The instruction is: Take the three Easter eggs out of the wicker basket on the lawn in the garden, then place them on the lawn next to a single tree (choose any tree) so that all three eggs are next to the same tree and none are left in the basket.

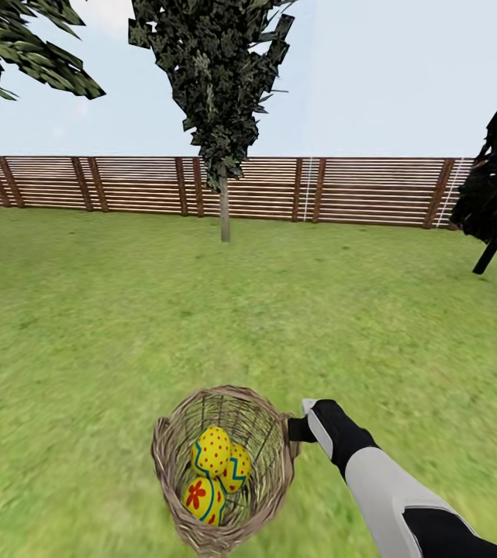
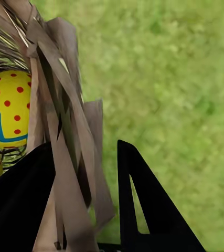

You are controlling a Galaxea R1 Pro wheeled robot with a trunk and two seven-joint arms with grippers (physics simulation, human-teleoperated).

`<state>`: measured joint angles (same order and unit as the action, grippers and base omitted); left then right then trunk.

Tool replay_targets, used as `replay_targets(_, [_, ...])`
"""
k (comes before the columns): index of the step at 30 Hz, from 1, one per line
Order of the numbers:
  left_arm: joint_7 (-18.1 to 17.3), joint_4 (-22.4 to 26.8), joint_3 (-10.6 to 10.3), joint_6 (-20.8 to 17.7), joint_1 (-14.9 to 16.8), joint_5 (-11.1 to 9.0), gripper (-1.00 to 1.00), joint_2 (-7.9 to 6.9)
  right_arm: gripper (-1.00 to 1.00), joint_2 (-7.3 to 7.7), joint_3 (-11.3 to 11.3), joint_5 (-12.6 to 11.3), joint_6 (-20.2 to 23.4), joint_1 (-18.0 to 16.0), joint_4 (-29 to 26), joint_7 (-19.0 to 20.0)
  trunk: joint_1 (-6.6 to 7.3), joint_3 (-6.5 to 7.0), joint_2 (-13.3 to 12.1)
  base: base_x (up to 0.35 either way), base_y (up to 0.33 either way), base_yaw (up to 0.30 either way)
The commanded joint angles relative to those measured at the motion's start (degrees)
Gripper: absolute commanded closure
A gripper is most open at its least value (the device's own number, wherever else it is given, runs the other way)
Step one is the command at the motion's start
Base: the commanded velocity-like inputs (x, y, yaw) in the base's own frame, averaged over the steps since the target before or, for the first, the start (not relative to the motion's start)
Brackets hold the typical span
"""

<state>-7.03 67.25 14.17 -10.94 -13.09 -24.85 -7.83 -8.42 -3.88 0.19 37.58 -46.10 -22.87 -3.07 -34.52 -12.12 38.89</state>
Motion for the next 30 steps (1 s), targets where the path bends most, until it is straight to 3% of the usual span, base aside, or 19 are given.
replay_targets(1, [-0.20, -0.58, 0.10, 0.21, 0.00, -0.56, -1.00, 0.01, 1.00, -0.09, -0.51, -0.63, 0.21, -0.04, -0.09, -0.18, -0.05, -0.06, 0.07, 0.338, 0.000, 0.000])
replay_targets(30, [0.13, -2.56, 0.15, 0.94, 0.06, -0.55, -1.00, 0.10, 1.00, -0.49, -0.47, -0.79, 0.21, -0.04, 0.09, -0.16, -0.05, -0.01, 0.07, 0.339, 0.000, 0.030])
